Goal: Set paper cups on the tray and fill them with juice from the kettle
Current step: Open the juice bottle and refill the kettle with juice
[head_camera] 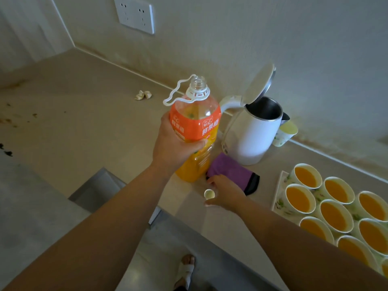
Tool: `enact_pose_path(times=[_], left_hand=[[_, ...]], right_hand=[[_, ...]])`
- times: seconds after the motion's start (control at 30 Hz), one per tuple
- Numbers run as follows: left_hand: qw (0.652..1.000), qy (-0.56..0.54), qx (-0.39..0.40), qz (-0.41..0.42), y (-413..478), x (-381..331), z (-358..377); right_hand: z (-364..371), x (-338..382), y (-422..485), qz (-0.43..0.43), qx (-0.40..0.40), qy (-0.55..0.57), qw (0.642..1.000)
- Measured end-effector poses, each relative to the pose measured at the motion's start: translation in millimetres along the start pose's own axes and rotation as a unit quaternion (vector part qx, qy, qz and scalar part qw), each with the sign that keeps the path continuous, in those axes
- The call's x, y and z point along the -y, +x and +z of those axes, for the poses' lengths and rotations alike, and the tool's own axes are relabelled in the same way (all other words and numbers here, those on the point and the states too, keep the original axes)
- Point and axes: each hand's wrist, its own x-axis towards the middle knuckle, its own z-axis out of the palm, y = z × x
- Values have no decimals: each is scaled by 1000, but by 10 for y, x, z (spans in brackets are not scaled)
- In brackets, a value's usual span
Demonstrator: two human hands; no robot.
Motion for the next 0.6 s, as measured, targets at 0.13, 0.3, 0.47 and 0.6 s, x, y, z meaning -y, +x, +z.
enact_pose_path(times=[0.13,0.3,0.47,0.6], left_hand=[[998,-47,47,-17,54,24,-97],[984,-112,136,-19,110,-28,-334],[968,-119,219,37,150,-499,-566],[946,-109,294,76,202,-942,-641]], right_hand=[[-386,113,-96,-27,-80,120,989],[-812,239,-90,-59,-77,267,959],[-1050,490,-131,-149,-41,283,946],[-1218,663,-257,-205,-63,350,912]])
